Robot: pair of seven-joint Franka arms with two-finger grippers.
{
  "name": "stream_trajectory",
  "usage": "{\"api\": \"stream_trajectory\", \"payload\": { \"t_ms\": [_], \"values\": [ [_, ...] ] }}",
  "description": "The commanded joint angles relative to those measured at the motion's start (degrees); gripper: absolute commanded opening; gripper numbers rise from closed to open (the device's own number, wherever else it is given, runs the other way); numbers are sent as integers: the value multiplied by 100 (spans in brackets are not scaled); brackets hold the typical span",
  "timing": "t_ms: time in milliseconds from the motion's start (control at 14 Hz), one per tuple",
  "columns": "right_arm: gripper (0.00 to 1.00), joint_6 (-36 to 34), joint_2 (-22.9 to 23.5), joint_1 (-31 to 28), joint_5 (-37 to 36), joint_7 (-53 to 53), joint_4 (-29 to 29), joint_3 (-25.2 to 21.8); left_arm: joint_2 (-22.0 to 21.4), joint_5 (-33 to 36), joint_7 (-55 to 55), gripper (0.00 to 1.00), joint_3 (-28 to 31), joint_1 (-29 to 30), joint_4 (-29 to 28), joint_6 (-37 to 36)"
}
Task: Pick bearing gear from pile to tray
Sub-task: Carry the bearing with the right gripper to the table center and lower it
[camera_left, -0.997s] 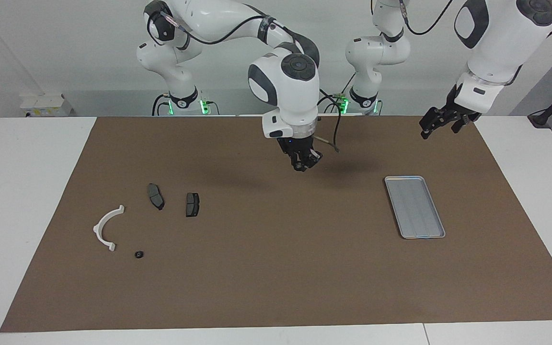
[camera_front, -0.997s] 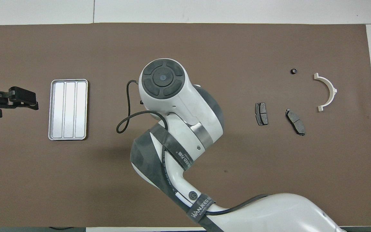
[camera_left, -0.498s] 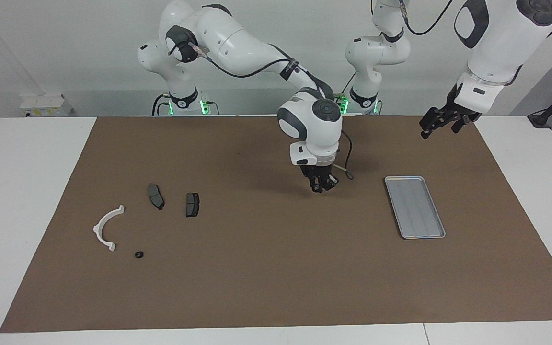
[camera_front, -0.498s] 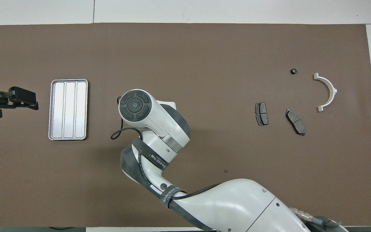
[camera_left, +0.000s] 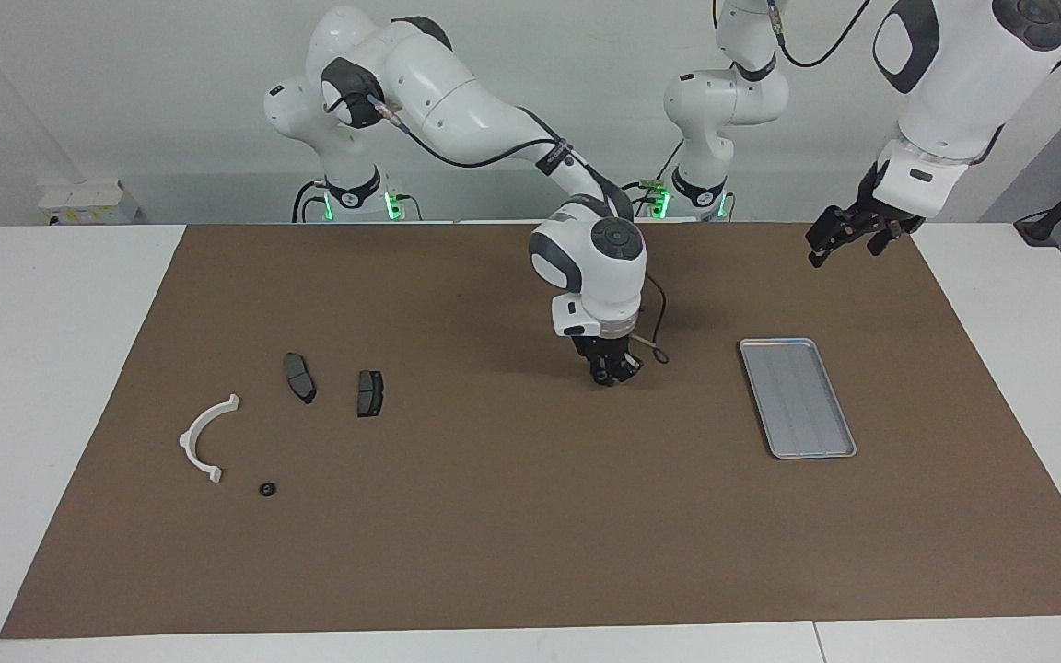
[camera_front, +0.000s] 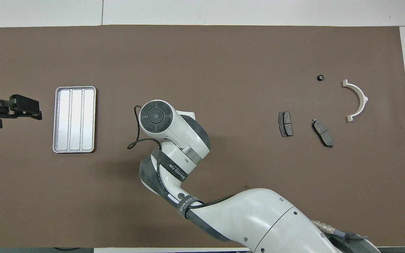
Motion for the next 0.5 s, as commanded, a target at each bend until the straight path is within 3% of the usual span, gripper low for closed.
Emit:
{"api": "stream_trajectory", "payload": {
  "t_ms": [0, 71, 285, 427],
  "values": [
    [83, 1, -14, -31, -151, 153, -47, 18, -120, 9, 10, 100, -25, 25, -87, -46],
    [100, -287, -5, -22, -169, 145, -11, 18, -120, 9, 10, 100, -25, 25, -87, -46],
    [100, -1297, -127, -223, -231, -117, 515, 1, -120, 9, -8, 100, -34, 16, -105, -11],
    [100, -1660, -451, -574, -170, -844, 692, 9, -155, 9, -8, 100, -34, -89, -183, -20]
  ]
}}
